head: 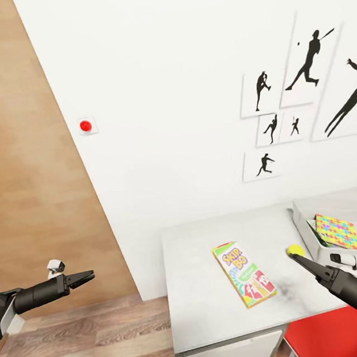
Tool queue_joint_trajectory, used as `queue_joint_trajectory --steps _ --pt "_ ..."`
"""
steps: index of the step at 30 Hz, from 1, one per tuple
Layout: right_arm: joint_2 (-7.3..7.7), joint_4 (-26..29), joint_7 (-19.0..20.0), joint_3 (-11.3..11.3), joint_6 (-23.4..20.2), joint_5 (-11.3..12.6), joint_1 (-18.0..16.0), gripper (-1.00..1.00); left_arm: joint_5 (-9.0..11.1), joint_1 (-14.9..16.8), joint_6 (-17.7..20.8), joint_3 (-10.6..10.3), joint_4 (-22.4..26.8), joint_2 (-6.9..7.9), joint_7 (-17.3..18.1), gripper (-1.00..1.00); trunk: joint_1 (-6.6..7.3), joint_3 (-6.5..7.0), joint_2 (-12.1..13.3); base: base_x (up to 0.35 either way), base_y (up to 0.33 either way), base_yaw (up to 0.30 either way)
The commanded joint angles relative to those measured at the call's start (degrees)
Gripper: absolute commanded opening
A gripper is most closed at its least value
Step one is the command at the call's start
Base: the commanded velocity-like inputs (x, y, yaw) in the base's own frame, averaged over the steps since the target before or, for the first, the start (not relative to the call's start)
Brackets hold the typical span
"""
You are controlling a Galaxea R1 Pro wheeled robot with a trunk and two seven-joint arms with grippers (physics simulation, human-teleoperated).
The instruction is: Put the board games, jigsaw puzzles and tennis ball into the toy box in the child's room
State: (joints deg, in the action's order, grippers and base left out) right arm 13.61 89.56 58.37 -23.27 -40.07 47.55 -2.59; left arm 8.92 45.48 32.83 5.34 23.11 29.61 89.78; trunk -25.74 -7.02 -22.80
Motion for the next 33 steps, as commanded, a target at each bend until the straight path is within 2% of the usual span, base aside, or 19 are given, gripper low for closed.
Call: queue_joint_trajectory --steps 1,9,33 --pt "0.01 0.00 0.02 -0.02 -0.36 0.27 -0.05 1.00 -0.05 0.05 0.60 0.03 0.00 0.00 0.22 1.00 -0.05 -0.13 -0.12 0.128 0.005 0.002" --pt "0.01 0.00 0.07 -0.06 -0.36 0.27 -0.05 1.00 -0.05 0.05 0.57 0.00 0.00 0.00 0.22 1.00 -0.05 -0.01 -0.12 0.192 0.002 0.001" --pt "0.01 0.00 0.06 -0.10 -0.36 0.27 -0.05 1.00 -0.05 0.05 0.56 -0.06 0.00 -0.08 0.22 1.00 -0.05 0.22 -0.12 0.100 0.042 0.000"
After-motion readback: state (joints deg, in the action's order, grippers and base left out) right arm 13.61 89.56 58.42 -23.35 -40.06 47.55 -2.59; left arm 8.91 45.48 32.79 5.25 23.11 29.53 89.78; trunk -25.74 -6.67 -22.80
